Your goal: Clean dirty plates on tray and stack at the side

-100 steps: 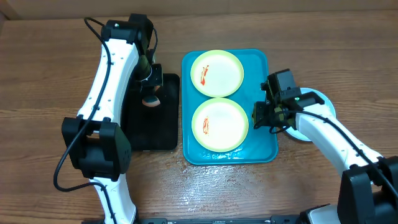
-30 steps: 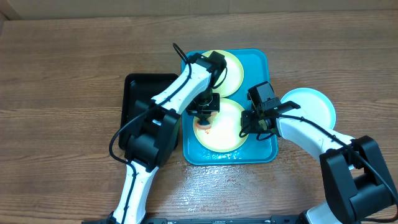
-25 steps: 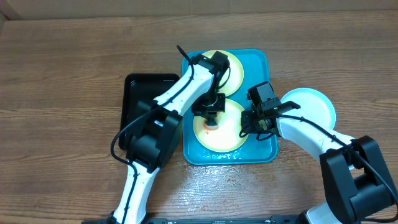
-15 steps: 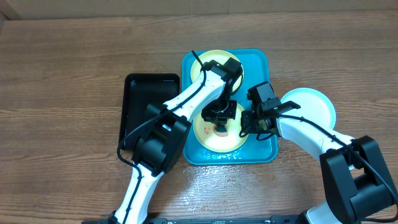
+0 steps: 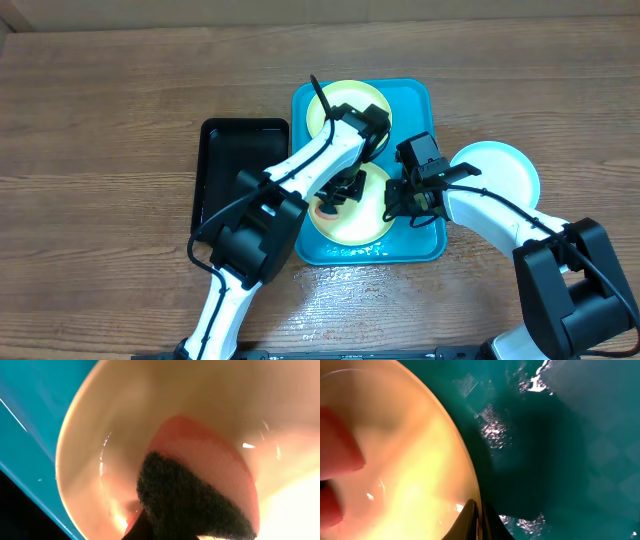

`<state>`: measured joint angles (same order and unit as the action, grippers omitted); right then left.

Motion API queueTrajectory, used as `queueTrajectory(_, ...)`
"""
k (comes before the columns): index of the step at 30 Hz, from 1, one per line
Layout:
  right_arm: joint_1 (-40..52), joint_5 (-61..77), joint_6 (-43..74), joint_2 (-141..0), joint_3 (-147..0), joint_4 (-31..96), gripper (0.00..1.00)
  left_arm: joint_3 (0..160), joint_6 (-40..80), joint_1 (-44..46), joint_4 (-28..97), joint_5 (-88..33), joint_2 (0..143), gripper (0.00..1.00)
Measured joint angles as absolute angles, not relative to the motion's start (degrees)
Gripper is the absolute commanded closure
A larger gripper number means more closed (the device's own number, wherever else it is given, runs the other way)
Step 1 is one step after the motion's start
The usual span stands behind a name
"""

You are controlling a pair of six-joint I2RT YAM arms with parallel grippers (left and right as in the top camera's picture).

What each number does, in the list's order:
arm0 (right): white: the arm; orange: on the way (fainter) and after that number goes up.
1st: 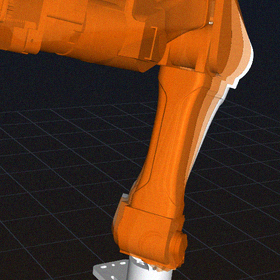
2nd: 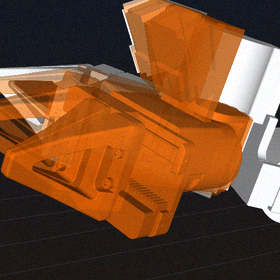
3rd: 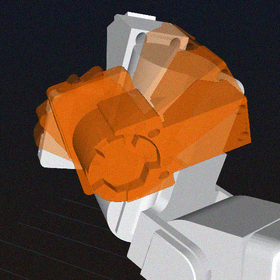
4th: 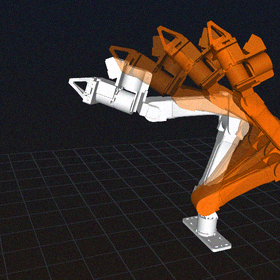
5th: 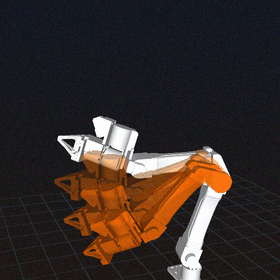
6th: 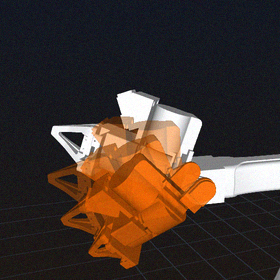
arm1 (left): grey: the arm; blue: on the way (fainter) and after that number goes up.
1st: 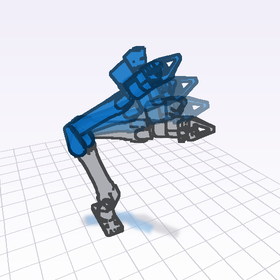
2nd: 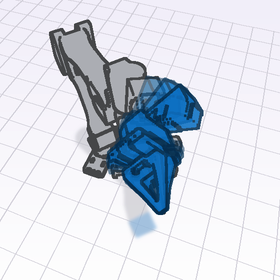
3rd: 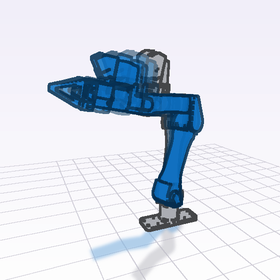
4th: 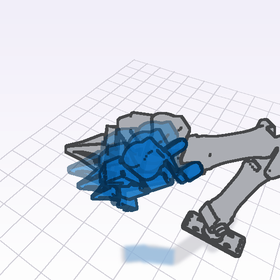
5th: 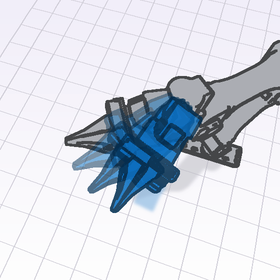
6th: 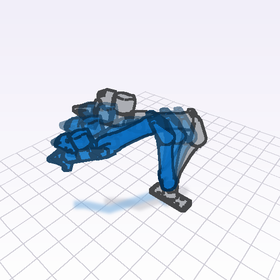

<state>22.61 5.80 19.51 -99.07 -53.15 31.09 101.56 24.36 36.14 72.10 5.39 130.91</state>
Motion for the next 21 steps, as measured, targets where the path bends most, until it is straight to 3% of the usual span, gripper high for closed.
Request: queueTrajectory(21,22.4,5.0,19.6,-99.0,-53.1,31.7,0.95,100.9,-0.1,37.2,72.6,0.1,130.8,0.96)
